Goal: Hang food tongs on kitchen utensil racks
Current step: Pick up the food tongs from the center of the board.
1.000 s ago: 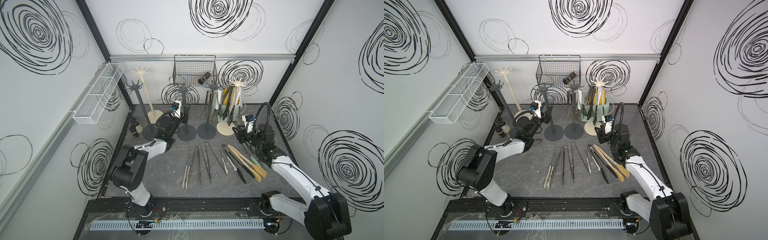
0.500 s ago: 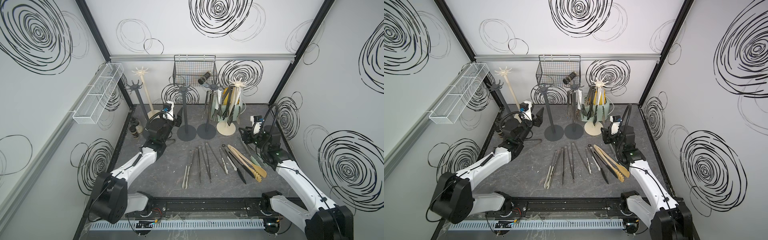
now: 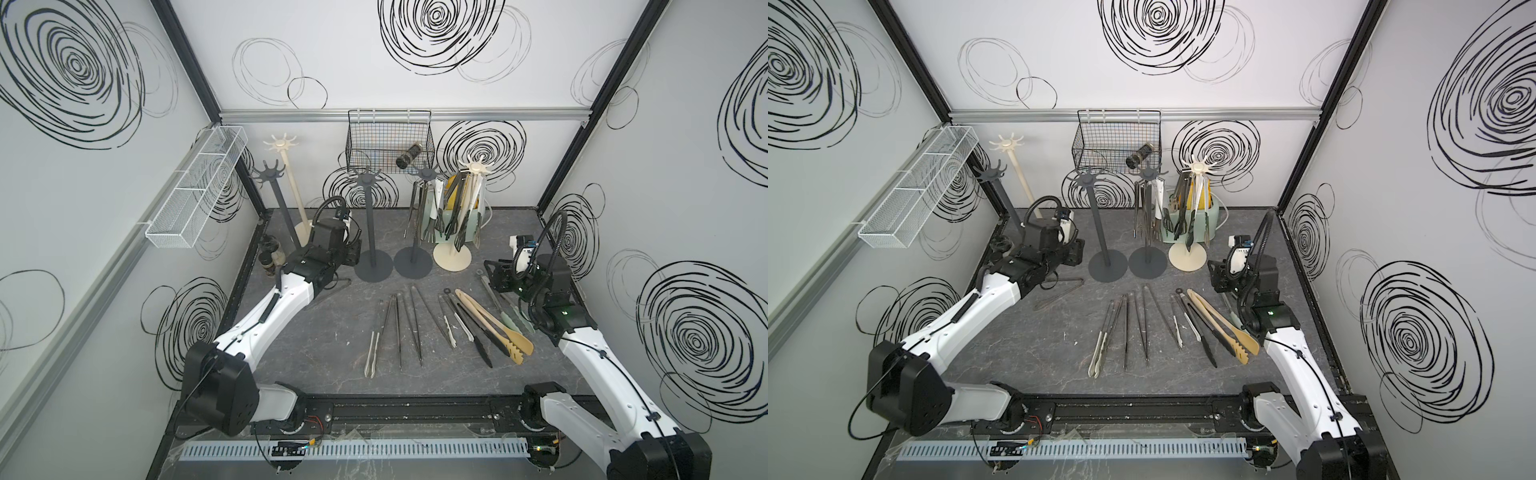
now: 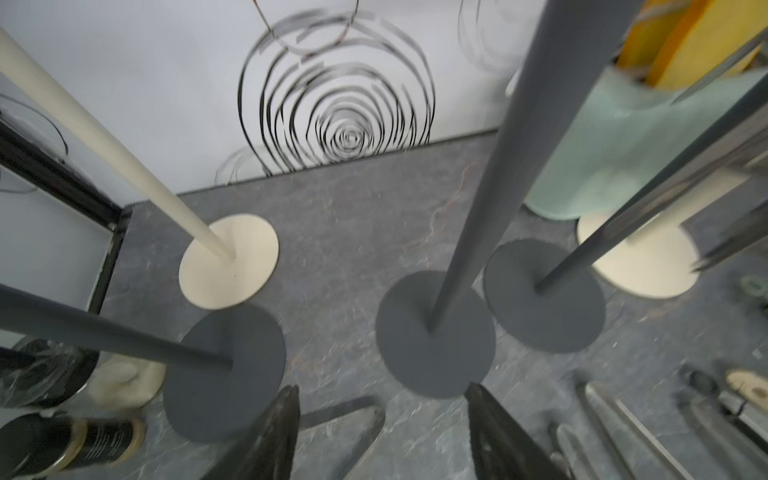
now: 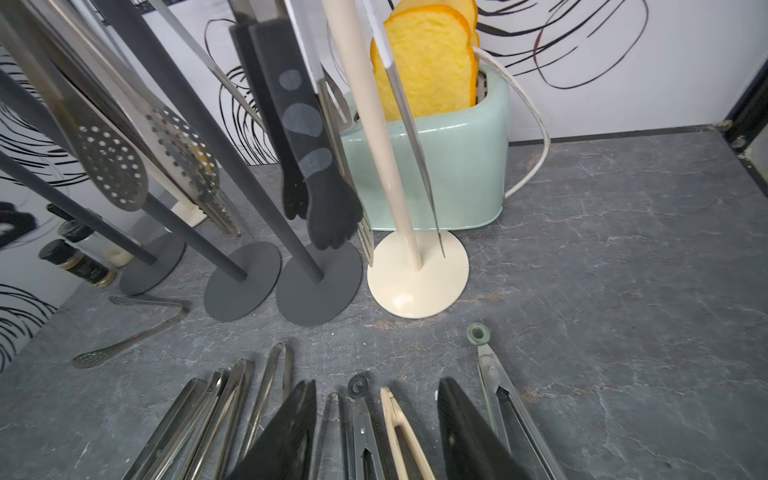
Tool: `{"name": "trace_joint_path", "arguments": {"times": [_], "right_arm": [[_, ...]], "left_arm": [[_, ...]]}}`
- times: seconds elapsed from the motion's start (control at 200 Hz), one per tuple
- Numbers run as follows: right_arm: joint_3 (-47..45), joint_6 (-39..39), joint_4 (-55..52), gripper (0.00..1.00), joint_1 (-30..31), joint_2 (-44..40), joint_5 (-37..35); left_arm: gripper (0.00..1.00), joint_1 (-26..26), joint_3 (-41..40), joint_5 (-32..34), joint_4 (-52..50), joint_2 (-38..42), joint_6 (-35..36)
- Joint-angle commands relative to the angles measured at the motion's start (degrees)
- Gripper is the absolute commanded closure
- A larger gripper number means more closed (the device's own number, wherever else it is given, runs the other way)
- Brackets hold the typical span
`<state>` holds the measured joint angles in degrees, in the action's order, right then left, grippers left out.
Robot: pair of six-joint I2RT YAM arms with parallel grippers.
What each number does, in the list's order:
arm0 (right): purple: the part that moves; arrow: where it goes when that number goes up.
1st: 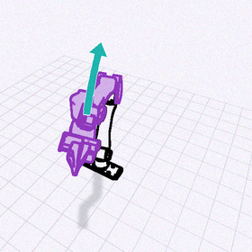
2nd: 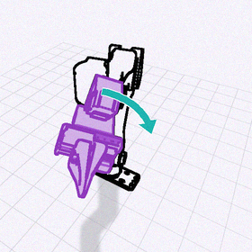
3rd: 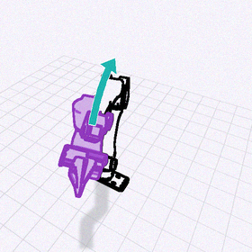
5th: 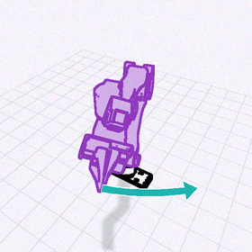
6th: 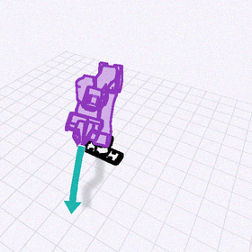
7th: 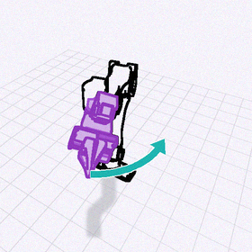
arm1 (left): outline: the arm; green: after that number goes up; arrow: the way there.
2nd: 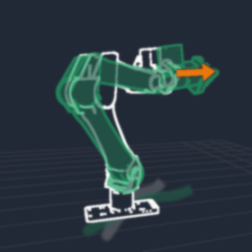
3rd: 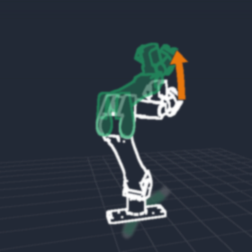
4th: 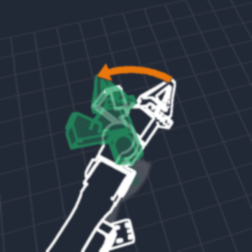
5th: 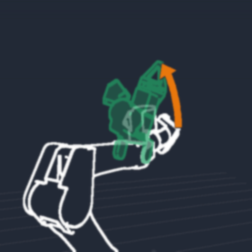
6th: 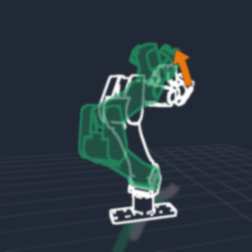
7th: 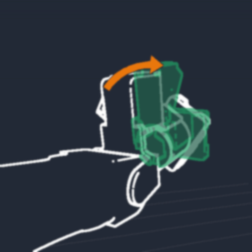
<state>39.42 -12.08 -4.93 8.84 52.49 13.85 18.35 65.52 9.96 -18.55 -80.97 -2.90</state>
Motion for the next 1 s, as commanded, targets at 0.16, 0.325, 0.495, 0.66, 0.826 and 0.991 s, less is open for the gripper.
{"name": "trace_joint_path", "arguments": {"times": [0.16,0.325,0.495,0.66,0.826,0.991], "right_arm": [[0.6,-1.6,0.7,0.49,-0.1,-1.3,4.3],[0.9,-1.5,1.0,0.49,-0.1,-0.5,5.0],[0.7,-0.9,0.9,0.48,-0.2,-0.4,4.4],[1.0,-0.4,1.1,0.48,-0.3,0.9,4.1],[1.2,-0.3,1.4,0.48,-0.4,2.1,4.2],[1.4,-0.2,1.5,0.48,-0.3,2.6,4.1]], "left_arm": [[0.29,-2.0,2.6,0.7,-21.7,-12.9,9.1],[0.27,-3.4,4.0,2.3,-22.1,-19.3,11.3],[0.25,-5.3,6.0,2.8,-22.7,-23.5,13.0],[0.25,-7.1,7.0,0.8,-23.7,-26.0,13.5],[0.27,-7.9,7.6,-1.6,-24.8,-28.4,13.4],[0.35,-7.9,8.2,-4.0,-26.6,-30.8,13.2]]}}
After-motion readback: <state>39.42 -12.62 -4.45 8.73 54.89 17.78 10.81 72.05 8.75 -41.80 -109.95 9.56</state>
